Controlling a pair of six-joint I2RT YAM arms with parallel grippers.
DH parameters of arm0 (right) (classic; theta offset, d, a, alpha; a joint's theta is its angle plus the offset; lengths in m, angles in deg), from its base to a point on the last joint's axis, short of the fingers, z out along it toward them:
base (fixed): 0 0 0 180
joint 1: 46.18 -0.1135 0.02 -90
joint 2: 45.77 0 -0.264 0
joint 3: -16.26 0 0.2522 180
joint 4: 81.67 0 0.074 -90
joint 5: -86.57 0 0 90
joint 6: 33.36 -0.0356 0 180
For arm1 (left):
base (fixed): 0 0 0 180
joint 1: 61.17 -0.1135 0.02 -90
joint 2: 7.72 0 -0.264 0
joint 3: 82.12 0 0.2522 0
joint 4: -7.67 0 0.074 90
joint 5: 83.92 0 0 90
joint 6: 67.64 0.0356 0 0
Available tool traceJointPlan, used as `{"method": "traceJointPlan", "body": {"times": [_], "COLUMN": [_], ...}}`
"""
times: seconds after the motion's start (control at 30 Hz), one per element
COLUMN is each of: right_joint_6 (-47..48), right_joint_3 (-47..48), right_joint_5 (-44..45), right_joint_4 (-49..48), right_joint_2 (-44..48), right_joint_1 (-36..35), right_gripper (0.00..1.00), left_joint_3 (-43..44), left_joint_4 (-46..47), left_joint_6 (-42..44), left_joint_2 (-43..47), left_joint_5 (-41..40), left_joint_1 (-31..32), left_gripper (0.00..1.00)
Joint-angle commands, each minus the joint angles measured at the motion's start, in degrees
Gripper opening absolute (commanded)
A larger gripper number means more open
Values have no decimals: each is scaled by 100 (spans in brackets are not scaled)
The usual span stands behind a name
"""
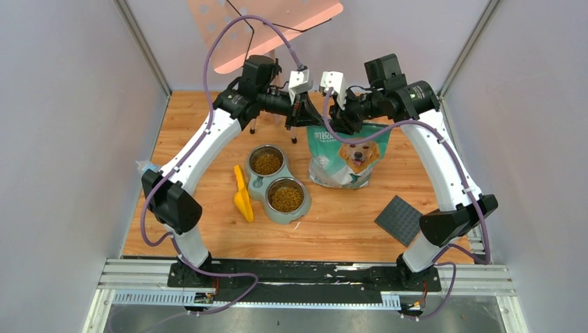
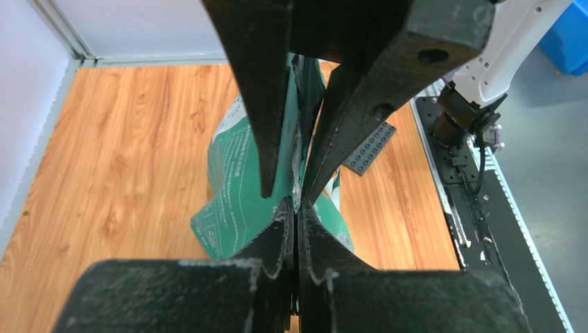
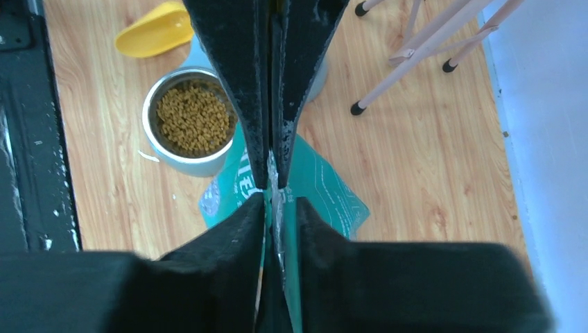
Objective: Serve the pet food
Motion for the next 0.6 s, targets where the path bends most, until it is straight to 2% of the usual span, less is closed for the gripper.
{"method": "traceJointPlan", "body": {"times": [0.0,0.07,0.27,0.37,0.43,0.47,0.53,0.57], "right_joint_6": [165,178,342,369,315,288,255,246], "right_joint_3": [340,518,518,604,671,694,742,772], "right_joint_5": [288,344,317,174,113,94,69,68], "right_joint_4": [441,701,882,992,1015,1007,995,990], "right_joint_2": [50,-28,65,26,-14,-31,-60,-79], "right_joint_1": [51,105,252,278,277,274,273,273], "right_gripper": [29,27,0,0,0,0,0,0], "left_joint_3": [431,438,413,373,238,174,-19,-37], "left_joint_4": [-613,-630,-678,-550,-198,-47,315,390], "left_joint_6": [514,549,555,446,299,260,238,274], "left_joint_2": [-102,-86,-88,-83,-38,30,102,97], "left_joint_5": [126,93,92,128,184,116,-41,-87], "left_joint_1": [34,35,35,31,62,84,177,233], "left_gripper": [0,0,0,0,11,25,34,35]}}
